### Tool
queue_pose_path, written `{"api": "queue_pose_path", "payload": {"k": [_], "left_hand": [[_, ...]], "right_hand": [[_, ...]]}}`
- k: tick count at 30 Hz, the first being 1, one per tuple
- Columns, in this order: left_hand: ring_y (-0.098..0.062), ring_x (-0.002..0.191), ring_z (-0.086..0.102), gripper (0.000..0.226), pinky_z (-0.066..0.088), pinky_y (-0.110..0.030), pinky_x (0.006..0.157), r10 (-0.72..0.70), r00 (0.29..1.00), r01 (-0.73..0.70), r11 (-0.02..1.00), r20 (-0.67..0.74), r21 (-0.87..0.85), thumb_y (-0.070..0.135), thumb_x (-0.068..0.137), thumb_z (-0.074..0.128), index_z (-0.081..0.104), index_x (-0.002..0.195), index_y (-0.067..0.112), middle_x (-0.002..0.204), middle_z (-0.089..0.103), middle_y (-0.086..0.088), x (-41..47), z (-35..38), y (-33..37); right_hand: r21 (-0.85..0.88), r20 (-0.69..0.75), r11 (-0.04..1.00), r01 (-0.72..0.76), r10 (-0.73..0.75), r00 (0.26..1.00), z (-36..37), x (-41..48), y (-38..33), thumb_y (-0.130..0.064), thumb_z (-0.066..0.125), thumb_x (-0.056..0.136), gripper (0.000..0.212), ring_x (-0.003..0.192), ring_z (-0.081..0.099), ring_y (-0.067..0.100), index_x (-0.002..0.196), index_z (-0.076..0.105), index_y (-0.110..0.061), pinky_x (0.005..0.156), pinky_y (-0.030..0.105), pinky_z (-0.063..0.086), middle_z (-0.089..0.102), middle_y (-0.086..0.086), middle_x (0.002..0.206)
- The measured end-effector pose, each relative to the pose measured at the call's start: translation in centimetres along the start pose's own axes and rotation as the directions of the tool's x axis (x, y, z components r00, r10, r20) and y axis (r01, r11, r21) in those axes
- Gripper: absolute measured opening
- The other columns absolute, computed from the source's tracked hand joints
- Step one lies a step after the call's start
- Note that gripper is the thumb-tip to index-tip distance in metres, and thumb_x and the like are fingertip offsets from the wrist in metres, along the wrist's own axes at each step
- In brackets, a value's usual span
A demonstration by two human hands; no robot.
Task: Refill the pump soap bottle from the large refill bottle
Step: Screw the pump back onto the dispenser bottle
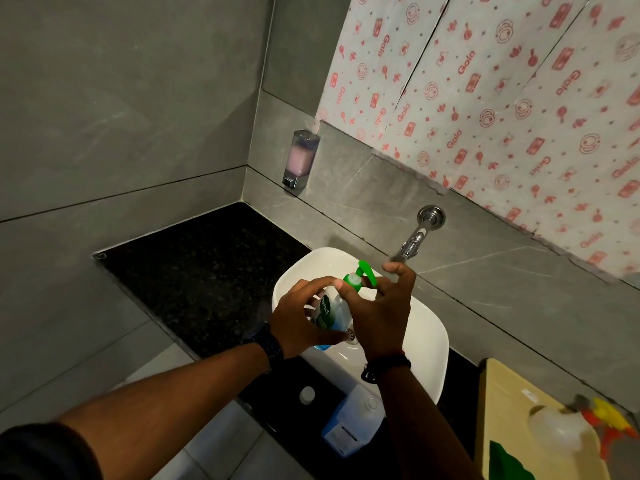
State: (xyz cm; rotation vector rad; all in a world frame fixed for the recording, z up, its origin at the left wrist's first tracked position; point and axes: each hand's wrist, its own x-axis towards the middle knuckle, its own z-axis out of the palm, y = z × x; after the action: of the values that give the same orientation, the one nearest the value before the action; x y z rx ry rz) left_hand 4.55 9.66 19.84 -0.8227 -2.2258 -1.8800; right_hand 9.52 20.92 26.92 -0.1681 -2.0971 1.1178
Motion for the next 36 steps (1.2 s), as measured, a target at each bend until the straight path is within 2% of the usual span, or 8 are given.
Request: {"api": "queue_pose_path", "payload": {"k": [7,15,19,23,26,29,32,36], "left_hand": [[-0.016,0.09,0.061,0.082,0.059,-0.029,0.068,0.016,1.0,-0.015,0.998,-0.01,0.063,0.028,0.048,0.092,0.054,0.121,0.026,0.104,0.055,0.01,0.0,-0.4,-0.1],[-0.018,0.091,0.06,0.085,0.058,-0.038,0.074,-0.034,0.999,0.037,0.995,-0.033,0.098,0.03,0.048,0.092,0.055,0.124,0.02,0.109,0.055,-0.001,-0.2,-0.5,-0.1],[-0.02,0.094,0.059,0.086,0.058,-0.038,0.074,-0.021,0.999,0.028,0.986,-0.043,0.167,0.032,0.047,0.092,0.055,0.124,0.022,0.111,0.057,-0.006,-0.3,-0.2,-0.1],[-0.021,0.096,0.058,0.087,0.052,-0.026,0.074,-0.016,0.997,0.034,0.971,-0.079,0.236,0.032,0.047,0.091,0.054,0.125,0.02,0.113,0.055,-0.008,-0.3,0.0,-0.5],[-0.023,0.094,0.059,0.086,0.048,-0.023,0.071,-0.007,0.994,0.04,0.956,-0.112,0.29,0.031,0.047,0.09,0.054,0.124,0.018,0.111,0.055,-0.011,-0.3,0.1,-0.8],[-0.024,0.093,0.058,0.086,0.052,-0.03,0.072,-0.032,0.99,0.071,0.952,-0.134,0.298,0.032,0.047,0.091,0.054,0.124,0.019,0.11,0.056,-0.011,-0.3,-0.3,-1.3],[-0.021,0.096,0.057,0.087,0.056,-0.033,0.073,-0.112,0.981,0.143,0.969,-0.16,0.203,0.031,0.047,0.091,0.051,0.124,0.024,0.113,0.052,-0.005,-0.2,-1.3,-2.9],[-0.014,0.096,0.053,0.084,0.046,-0.02,0.074,-0.167,0.964,0.207,0.959,-0.206,0.191,0.037,0.051,0.09,0.049,0.124,0.028,0.109,0.046,0.005,-0.6,-3.4,-6.4]], "right_hand": [[-0.168,0.043,0.984,0.056,-0.049,0.998,-1.0,0.4,-0.8,-0.043,0.071,0.066,0.029,0.076,0.058,0.023,0.08,0.056,-0.024,0.067,0.039,0.049,0.065,-0.003,0.079],[-0.496,0.149,0.857,0.135,-0.069,0.986,-2.4,2.3,-1.9,-0.039,0.062,0.078,0.054,0.048,0.036,0.029,0.046,0.027,-0.013,0.052,0.036,0.037,0.026,0.0,0.043],[-0.452,0.082,0.891,-0.039,0.085,0.993,-1.7,2.4,-1.6,-0.03,0.061,0.076,0.054,0.041,0.025,0.021,0.039,0.028,-0.009,0.046,0.031,0.028,0.023,0.002,0.041],[-0.263,0.02,0.922,-0.283,0.298,0.954,-0.2,2.4,-1.7,-0.025,0.058,0.077,0.045,0.048,0.049,0.035,0.043,0.044,0.002,0.056,0.04,0.046,0.049,0.02,0.046],[-0.138,0.052,0.915,-0.38,0.39,0.919,0.9,2.7,-1.8,-0.022,0.055,0.078,0.041,0.056,0.057,0.038,0.042,0.055,-0.003,0.066,0.048,0.052,0.056,0.016,0.046],[-0.103,0.153,0.903,-0.416,0.428,0.891,1.9,2.7,-1.8,-0.032,0.052,0.08,0.035,0.062,0.06,0.032,0.048,0.057,-0.017,0.071,0.049,0.054,0.059,0.008,0.055],[-0.155,0.14,0.927,-0.343,0.364,0.921,3.2,1.6,-1.5,-0.049,0.053,0.083,0.054,0.056,0.061,0.033,0.051,0.061,-0.006,0.066,0.043,0.054,0.06,0.015,0.053],[-0.163,0.099,0.935,-0.314,0.332,0.938,5.4,-0.8,0.2,-0.06,0.052,0.081,0.06,0.054,0.059,0.029,0.055,0.062,-0.007,0.061,0.037,0.051,0.061,0.013,0.053]]}}
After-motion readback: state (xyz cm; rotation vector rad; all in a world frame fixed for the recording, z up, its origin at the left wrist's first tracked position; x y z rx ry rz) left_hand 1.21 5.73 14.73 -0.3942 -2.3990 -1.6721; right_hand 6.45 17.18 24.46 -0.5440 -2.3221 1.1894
